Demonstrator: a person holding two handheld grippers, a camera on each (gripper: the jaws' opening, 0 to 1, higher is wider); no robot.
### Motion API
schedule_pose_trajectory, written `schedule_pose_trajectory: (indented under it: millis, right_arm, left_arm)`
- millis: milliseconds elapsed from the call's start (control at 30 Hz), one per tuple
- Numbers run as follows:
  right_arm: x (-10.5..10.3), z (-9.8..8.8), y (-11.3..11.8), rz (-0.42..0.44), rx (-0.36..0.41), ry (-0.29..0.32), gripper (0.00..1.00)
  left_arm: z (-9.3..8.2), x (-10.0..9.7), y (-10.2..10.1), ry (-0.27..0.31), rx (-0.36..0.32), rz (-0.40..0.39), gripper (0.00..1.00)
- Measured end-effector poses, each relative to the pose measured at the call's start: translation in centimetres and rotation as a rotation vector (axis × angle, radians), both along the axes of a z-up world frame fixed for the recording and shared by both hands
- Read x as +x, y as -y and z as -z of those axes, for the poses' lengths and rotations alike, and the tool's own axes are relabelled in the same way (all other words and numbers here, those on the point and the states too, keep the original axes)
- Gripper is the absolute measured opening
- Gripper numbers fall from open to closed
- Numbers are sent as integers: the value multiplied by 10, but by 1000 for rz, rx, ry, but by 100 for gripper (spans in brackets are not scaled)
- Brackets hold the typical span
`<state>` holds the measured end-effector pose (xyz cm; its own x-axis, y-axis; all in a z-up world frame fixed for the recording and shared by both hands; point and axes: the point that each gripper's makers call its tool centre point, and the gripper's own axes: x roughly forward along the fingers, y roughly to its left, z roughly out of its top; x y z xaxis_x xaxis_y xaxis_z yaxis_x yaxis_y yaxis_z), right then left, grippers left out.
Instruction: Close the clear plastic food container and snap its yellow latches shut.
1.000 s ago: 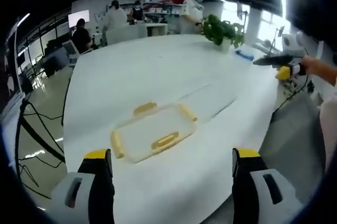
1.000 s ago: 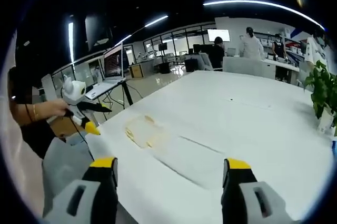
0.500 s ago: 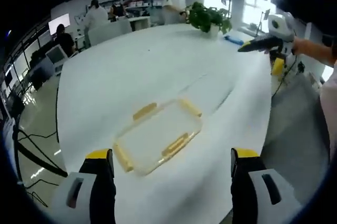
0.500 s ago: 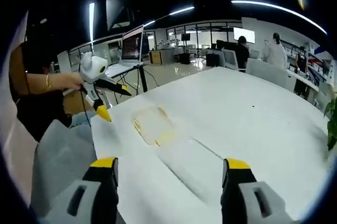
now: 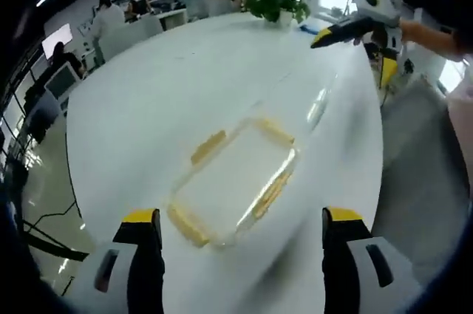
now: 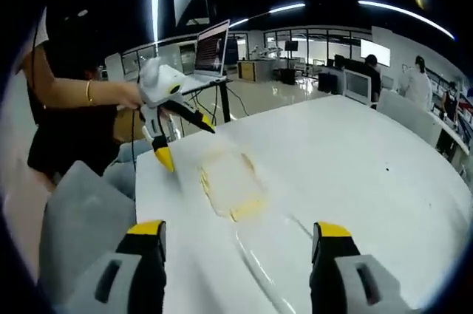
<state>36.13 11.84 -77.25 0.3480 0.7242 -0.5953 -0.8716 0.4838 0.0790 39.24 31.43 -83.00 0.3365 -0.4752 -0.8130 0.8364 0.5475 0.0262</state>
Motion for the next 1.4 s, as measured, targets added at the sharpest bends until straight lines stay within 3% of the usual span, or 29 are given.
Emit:
schedule_pose_trajectory:
  millis: [100, 233, 400, 800, 867, 933, 1000, 1133, 1233, 1300, 1400]
  right_arm:
    - [6, 6, -13, -50, -50, 22, 81]
    - [9, 8, -32, -84, -58, 22, 81]
    - [6, 19, -52, -147, -92, -47, 80]
    - [21, 54, -78, -253, -219, -122, 79]
    - [22, 60, -80, -263, -253, -140, 79]
    - [16, 73, -67, -252, -400, -236, 77]
    - [23, 79, -80, -264, -397, -201, 76]
    - [22, 92, -86, -256, -421, -252, 73]
    - [28, 99, -84, -252, -467, -244, 73]
    - [30, 105, -79, -241, -510, -265, 72]
    - [32, 111, -81, -238, -518, -264, 71]
  left_arm:
    - [11, 4, -8, -4, 69, 69, 88]
    - [25, 10, -17, 9, 171, 150, 86]
    - [32, 15, -16, -18, 164, 171, 86]
    - [39, 26, -14, -69, 132, 189, 83]
    - [42, 27, -14, -77, 134, 201, 82]
    - [45, 26, -15, -100, 130, 207, 81]
    - [50, 27, -17, -116, 128, 193, 79]
    - [52, 27, -18, -120, 140, 203, 79]
    - [54, 28, -18, -124, 142, 207, 78]
    - [58, 30, -24, -112, 187, 216, 75]
    - [62, 27, -24, -132, 193, 227, 76]
